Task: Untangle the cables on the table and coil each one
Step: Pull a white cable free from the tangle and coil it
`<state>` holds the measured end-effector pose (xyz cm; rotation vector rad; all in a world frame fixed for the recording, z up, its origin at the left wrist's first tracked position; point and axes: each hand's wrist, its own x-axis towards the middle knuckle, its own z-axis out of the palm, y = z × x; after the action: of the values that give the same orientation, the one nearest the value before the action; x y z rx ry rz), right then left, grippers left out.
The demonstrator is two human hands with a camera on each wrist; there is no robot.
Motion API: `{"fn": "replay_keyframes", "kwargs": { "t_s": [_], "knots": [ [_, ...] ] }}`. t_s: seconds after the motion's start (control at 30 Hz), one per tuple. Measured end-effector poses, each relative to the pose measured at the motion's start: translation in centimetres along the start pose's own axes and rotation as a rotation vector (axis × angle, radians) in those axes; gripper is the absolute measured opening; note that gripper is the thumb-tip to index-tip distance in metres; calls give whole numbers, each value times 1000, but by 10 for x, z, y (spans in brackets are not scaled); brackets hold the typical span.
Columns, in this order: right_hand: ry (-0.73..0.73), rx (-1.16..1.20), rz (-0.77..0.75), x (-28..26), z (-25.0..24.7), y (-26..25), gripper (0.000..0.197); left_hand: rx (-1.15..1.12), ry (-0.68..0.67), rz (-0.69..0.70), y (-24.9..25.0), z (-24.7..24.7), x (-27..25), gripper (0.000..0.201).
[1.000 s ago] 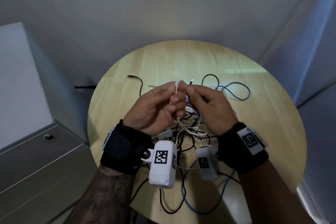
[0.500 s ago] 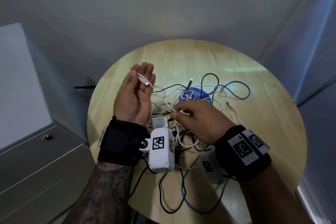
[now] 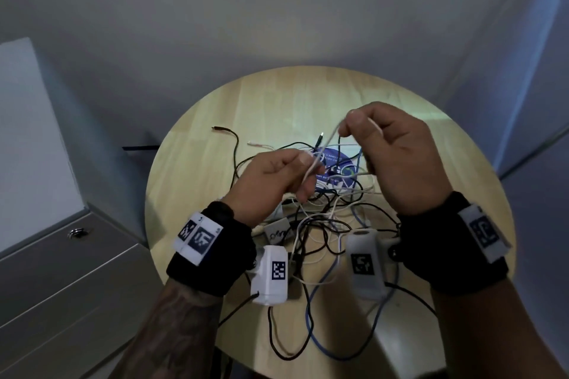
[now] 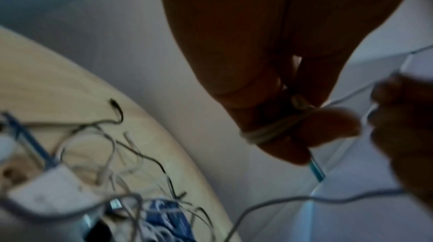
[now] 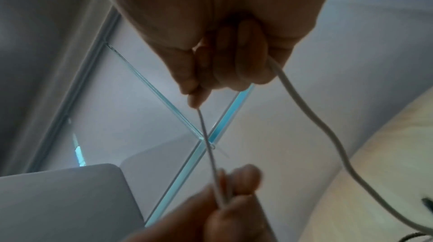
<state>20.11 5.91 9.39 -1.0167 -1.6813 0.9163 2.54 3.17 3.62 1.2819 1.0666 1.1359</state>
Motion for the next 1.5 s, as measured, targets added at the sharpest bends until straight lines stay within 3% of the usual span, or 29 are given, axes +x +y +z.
{"fn": "replay_keyframes", "kwargs": {
  "t_s": [0.17,0.33,0.4,0.5,0.6,0.73,0.9,1.0,1.13,1.33,1.43,1.5],
  "knots": [
    [154,-107,43,5,-7,25,26,-347,-270,-131,7,9,-4,32],
    [69,10,109,2,17,46,22,-682,-340,-81,10,16,-7,21],
    [-48,-18,116,-2,29,53,22,-879,-221,-69,14,12,-4,22],
    [-318,-217,124,-11,42,56,23,-1001,180,-42,14,2,5,20],
    [-524,-389,74,-18,49,54,34,-945,447,-11,5,-4,10,18],
    [-573,-386,59,-17,41,33,29,-581,595,27,-8,-7,9,15],
    [-372,-184,35,-13,26,6,18,-71,469,85,-7,0,5,17],
    [-254,-181,-3,-8,19,8,18,18,302,60,-7,6,3,21],
    [-94,-304,-16,-2,9,31,16,-143,64,-41,-7,7,3,29],
    [-6,-283,-38,-2,16,43,13,-389,-128,-194,1,6,3,32],
    [11,-185,28,-1,20,49,12,-556,-219,-193,5,1,1,27],
    [-34,-167,60,-2,24,56,17,-667,-186,-140,6,-2,2,26]
  ]
}}
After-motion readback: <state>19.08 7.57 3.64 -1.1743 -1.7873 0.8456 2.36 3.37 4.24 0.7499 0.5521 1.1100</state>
